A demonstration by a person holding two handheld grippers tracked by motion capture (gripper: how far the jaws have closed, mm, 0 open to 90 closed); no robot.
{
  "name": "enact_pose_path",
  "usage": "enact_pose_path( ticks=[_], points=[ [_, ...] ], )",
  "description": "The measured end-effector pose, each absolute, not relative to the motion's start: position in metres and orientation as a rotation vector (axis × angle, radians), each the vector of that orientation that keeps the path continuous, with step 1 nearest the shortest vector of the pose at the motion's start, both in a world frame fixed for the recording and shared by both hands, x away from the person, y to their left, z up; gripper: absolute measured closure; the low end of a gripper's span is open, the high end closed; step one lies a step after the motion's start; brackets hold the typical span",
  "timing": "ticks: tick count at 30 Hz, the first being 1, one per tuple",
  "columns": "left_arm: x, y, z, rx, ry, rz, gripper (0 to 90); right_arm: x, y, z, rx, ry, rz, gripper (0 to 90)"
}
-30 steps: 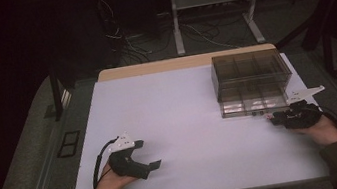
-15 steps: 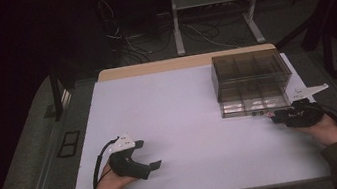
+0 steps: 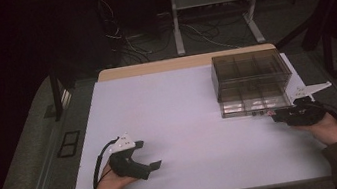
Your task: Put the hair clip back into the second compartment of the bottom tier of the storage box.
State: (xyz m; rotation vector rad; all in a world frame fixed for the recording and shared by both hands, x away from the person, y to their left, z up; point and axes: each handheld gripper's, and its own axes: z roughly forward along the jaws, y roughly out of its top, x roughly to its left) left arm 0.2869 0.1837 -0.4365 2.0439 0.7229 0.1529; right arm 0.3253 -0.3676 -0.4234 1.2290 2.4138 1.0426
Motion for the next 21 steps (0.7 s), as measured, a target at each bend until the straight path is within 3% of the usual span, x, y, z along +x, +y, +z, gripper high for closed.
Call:
enact_pose_path(
  ticks=[21],
  points=[
    [0.288, 0.183, -0.437, 2.031, 0.725, 0.15, 0.0, 0.329, -0.366, -0.41, 1.241, 2.375, 1.078, 67.5]
  ],
)
